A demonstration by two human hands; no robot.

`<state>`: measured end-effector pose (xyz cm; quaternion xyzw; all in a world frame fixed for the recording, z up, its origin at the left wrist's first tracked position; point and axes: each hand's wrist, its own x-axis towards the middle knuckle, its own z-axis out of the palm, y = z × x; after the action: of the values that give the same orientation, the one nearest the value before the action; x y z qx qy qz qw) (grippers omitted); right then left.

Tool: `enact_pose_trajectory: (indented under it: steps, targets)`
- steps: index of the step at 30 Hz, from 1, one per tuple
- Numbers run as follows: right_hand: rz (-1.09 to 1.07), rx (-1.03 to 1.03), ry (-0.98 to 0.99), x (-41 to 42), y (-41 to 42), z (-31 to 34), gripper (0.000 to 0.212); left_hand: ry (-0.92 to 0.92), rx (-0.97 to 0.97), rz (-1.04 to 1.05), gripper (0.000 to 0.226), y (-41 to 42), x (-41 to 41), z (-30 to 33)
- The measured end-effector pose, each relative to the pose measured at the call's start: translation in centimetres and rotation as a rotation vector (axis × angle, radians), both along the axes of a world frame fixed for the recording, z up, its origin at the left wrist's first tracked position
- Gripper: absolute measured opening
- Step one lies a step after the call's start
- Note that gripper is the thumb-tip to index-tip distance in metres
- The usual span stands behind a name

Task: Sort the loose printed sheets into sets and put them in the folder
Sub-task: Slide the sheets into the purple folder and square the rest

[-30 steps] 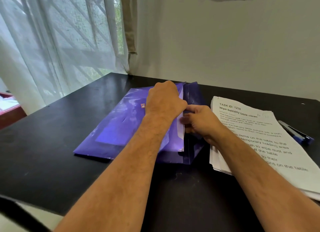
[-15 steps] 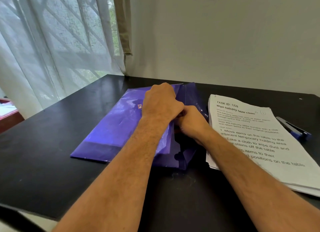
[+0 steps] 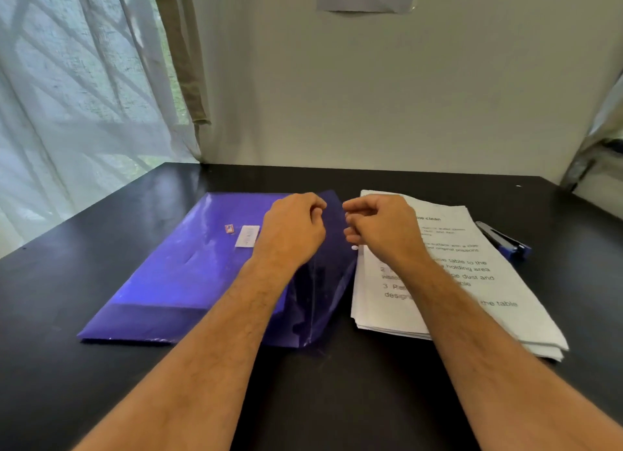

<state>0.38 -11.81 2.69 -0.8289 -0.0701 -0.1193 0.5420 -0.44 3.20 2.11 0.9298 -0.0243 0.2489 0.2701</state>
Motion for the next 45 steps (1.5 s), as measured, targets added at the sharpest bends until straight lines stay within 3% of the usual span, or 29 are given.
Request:
enact_pose_trajectory:
  steps: [7, 12, 15, 19, 24, 27, 33, 35, 40, 45]
  targets:
    - [-0.193, -0.391, 0.005, 1.0, -9.3, 1.4, 0.024, 0.105, 0.042, -0.356, 0.032, -3.1, -0.7, -1.1]
    - [-0.361, -0.656, 0.084, 1.3, -14.3, 0.2, 0.039, 0.278, 0.136, -0.368, 0.030, -3.0, 0.1, -2.1]
    - [-0.406, -0.675, 0.100, 1.6, -15.7, -0.1, 0.038, 0.314, 0.108, -0.316, 0.026, -3.0, 0.3, -2.3]
    - [-0.451, -0.644, 0.145, 1.5, -16.0, -0.1, 0.019, 0.301, 0.109, -0.223, 0.016, -3.6, 0.7, -1.8]
    - [-0.442, -0.642, 0.172, 1.5, -15.8, -0.3, 0.003, 0.389, 0.109, -0.089, 0.019, -4.9, 3.8, -0.2]
    - [-0.436, -0.643, 0.187, 1.7, -15.8, -0.4, 0.014, 0.351, 0.043, -0.022, 0.015, -6.1, 5.5, 0.2]
    - [-0.419, -0.685, 0.181, 2.8, -16.3, -1.0, 0.016, 0.314, -0.225, -0.077, 0.043, -8.3, 8.7, -0.8]
    - [-0.420, -0.699, 0.188, 3.3, -16.4, -1.1, 0.008, 0.333, -0.298, -0.091, 0.049, -8.6, 9.8, -1.1]
    - [-0.413, -0.736, 0.192, 3.9, -16.6, -1.3, 0.008, 0.205, -0.470, -0.068, 0.046, -8.6, 10.8, -2.4]
    - [-0.435, -0.756, 0.196, 3.7, -16.2, -1.3, 0.025, 0.079, -0.533, -0.137, 0.049, -8.5, 10.7, -2.8]
